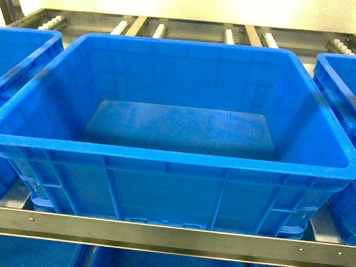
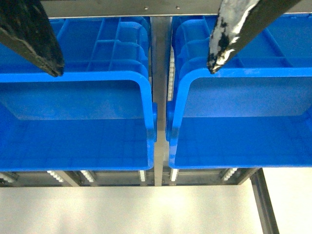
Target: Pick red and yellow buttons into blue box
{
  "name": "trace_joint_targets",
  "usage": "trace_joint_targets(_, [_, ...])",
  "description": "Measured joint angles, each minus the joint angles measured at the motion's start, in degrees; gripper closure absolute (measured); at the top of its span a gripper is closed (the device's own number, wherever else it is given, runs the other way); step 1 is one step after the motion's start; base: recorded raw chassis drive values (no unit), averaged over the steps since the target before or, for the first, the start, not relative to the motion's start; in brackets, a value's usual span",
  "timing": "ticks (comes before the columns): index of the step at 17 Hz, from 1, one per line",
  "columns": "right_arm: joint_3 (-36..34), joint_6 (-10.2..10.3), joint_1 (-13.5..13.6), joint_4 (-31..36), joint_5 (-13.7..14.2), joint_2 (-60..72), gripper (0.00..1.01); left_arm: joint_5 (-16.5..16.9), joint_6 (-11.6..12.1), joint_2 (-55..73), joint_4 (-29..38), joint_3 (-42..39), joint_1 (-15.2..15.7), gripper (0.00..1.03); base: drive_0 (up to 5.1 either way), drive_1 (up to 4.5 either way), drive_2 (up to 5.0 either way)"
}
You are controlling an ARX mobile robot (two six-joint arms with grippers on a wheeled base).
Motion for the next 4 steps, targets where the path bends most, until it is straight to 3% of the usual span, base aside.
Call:
trace_joint_targets(1, [0.0, 0.0, 0.0, 0.0, 0.0, 0.0, 0.06, 0.0, 0.0, 0.0, 0.0, 0.0, 0.0, 0.06, 0.0, 0.00, 0.0])
trace_joint_targets(2, [0.0, 0.0, 0.0, 0.0, 0.0, 0.0, 0.01, 0.0, 0.0, 0.0, 0.0, 0.0, 0.0, 0.04, 0.0, 0.00, 0.0])
trace_joint_targets(4, [0.0, 0.0, 0.0, 0.0, 0.0, 0.0, 0.03, 0.0, 0.0, 0.0, 0.0, 0.0, 0.0, 0.05, 0.0, 0.00, 0.0])
